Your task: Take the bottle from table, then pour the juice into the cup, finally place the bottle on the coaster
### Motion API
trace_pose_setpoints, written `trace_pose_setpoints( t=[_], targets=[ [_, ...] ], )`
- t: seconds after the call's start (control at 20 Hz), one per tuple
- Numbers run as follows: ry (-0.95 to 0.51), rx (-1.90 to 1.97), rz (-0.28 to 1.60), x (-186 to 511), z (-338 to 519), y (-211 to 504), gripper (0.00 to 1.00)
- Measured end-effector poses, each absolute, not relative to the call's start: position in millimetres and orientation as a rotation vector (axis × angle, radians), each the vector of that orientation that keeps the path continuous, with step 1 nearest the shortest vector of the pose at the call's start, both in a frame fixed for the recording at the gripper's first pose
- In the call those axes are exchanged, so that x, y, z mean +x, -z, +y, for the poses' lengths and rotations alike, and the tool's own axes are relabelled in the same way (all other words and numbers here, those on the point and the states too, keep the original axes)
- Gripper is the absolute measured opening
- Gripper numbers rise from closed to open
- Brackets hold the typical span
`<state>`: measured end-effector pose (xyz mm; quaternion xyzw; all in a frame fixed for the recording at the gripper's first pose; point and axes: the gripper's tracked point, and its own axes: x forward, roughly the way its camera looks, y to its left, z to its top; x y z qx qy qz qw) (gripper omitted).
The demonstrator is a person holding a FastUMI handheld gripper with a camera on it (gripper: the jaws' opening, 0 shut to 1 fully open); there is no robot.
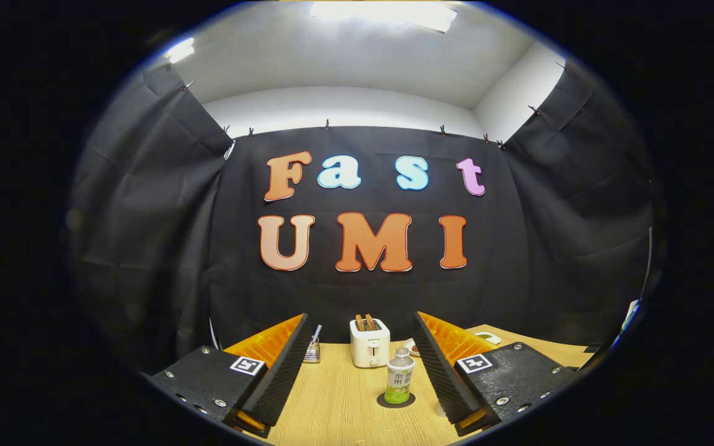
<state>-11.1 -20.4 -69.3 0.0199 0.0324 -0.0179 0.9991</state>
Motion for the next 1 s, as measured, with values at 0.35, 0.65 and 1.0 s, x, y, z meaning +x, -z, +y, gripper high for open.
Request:
trace_pose_setpoints(
  t=[0.35,0.65,1.0],
  targets=[
    [0.004,0.022,0.061,-12.6,-14.1,66.3,0.97],
    [-0.01,0.012,0.063,-11.6,-10.9,67.4,0.97],
    [-0.011,0.006,0.064,-9.9,-12.0,70.6,0.97]
  ],
)
